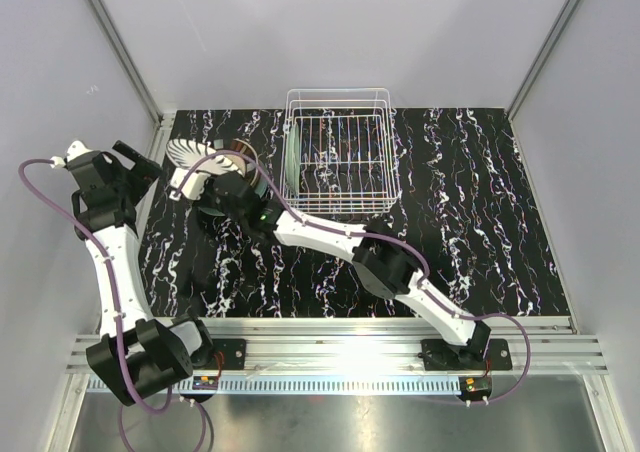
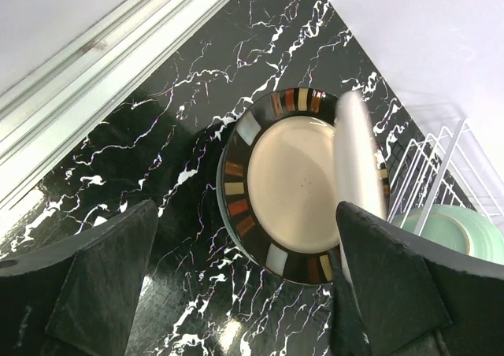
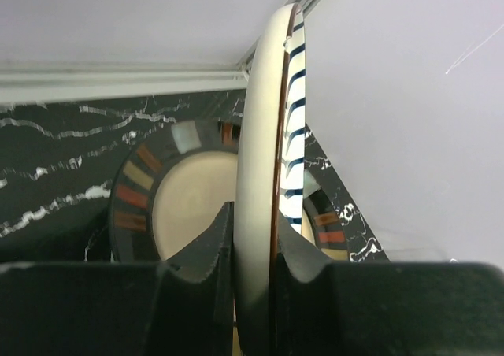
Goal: Load the plates into the dish rack
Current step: Pass the plate from the left arm to the right
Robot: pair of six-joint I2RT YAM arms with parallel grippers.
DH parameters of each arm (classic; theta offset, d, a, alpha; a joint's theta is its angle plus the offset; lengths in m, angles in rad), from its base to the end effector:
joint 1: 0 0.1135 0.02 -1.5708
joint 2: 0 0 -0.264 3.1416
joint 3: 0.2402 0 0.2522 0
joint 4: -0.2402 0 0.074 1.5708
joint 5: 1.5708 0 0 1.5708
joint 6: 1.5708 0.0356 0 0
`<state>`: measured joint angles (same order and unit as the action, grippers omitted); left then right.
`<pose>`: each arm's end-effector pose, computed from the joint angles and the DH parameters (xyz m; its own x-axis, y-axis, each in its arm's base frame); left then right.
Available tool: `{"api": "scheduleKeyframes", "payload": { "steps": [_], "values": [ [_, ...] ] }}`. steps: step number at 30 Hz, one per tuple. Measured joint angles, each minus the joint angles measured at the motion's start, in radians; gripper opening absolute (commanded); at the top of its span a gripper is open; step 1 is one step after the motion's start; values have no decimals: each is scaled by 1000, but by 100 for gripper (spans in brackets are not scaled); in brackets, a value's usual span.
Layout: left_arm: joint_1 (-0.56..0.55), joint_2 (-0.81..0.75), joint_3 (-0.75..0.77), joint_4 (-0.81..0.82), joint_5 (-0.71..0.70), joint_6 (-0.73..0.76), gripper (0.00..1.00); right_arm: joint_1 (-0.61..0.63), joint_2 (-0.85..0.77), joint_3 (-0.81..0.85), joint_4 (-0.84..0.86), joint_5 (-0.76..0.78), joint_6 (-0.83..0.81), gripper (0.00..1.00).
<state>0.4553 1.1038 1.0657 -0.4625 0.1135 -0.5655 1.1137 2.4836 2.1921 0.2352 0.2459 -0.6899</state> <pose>0.2211 0.1037 0.3474 -0.1777 -0.6798 -0.7116 -0.5245 0.6772 -0.5160 0.2678 0.5248 0.2559 0.4665 -0.4502 -0.7614 -0.6044 0.4663 -0.6460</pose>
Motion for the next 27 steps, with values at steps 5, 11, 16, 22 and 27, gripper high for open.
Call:
{"api": "scheduleKeyframes", "payload": {
  "steps": [5,11,16,22,27],
  "values": [
    [0,0,0,0,-9,0,99,0,-51,9,-5,1,85,0],
    [0,0,0,0,-10,2,99,0,-163,-9,-25,5,199,0],
    [-19,0,0,0,-10,18,99,0,-372,-164,-29,30,303,0],
    [-54,-5,0,0,-13,35,99,0,-650,-371,-8,108,369,0],
    [-71,-7,0,-1,-12,49,99,1,-842,-551,66,245,381,0]
  ]
}}
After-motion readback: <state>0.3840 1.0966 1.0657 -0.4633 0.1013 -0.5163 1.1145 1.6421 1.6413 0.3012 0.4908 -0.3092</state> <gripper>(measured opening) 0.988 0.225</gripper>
